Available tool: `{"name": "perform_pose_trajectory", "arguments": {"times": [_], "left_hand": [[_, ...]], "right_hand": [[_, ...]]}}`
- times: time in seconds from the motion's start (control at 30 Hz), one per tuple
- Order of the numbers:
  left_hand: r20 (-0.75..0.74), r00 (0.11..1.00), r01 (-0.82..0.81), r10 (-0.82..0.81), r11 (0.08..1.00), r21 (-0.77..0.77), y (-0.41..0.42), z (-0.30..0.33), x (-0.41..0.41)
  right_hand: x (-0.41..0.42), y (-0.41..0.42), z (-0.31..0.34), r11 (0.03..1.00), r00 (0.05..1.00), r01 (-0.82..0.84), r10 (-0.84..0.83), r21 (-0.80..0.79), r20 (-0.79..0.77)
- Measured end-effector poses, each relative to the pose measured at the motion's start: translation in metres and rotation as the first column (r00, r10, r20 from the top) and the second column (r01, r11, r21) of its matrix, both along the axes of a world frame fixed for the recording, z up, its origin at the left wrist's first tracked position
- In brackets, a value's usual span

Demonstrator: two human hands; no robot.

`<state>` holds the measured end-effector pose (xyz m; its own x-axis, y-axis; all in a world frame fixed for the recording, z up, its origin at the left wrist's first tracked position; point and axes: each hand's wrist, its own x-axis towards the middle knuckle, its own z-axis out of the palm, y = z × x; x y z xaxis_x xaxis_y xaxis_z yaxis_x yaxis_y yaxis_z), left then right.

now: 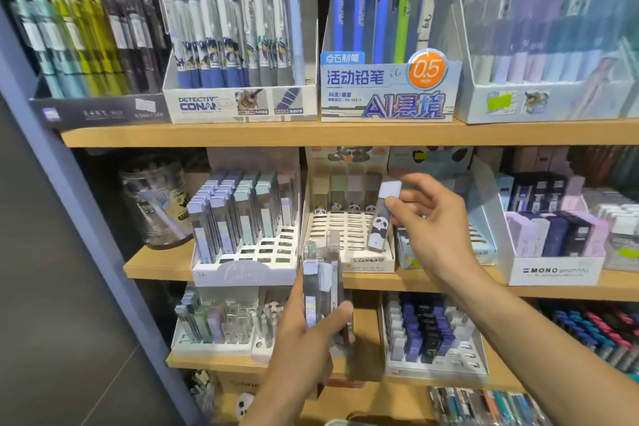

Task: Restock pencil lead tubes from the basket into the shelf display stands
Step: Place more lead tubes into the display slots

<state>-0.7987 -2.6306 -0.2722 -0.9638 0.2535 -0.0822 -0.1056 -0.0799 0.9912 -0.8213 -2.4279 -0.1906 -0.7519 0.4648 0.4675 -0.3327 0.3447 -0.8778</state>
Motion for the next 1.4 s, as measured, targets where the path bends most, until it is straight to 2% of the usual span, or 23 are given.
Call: {"name": "perform_pose_trajectory", "arguments": {"times": [0.07,0.13,0.3,0.5,0.67,1.0,1.23,1.4], "left_hand": [[0.046,0.998,0.044,-0.048,0.996,0.083,0.0,0.001,-0.003],[0.046,0.996,0.074,-0.079,0.992,0.1,0.0,0.004,-0.003],[0.051,0.998,0.028,-0.034,0.992,0.125,0.003,0.014,-0.006],[0.023,0.999,0.026,-0.028,0.996,0.091,0.007,0.025,-0.004],[-0.003,1.0,0.027,-0.027,0.996,0.083,0.009,0.027,-0.005],[0.013,1.0,-0.008,0.007,0.995,0.095,0.012,0.025,-0.008],[0.021,1.0,-0.005,0.003,0.994,0.113,0.013,0.024,-0.008],[0.039,0.999,-0.016,0.012,0.993,0.119,0.013,0.025,-0.01]], "right_hand": [[-0.005,0.001,-0.002,1.0,0.999,0.016,-0.016,-0.001,0.027],[-0.01,0.002,-0.005,1.0,0.998,0.026,-0.026,0.005,0.05],[-0.027,0.013,0.0,0.992,0.991,0.129,-0.128,-0.007,0.046],[-0.034,0.016,0.012,0.941,0.984,0.167,-0.178,0.293,0.013],[-0.037,0.018,0.007,0.89,0.98,0.161,-0.195,0.427,0.037],[-0.037,0.019,0.013,0.895,0.973,0.18,-0.222,0.408,0.057],[-0.047,0.008,0.015,0.941,0.993,0.093,-0.113,0.324,0.045],[-0.053,0.009,0.015,0.92,0.996,0.049,-0.072,0.39,0.046]]}}
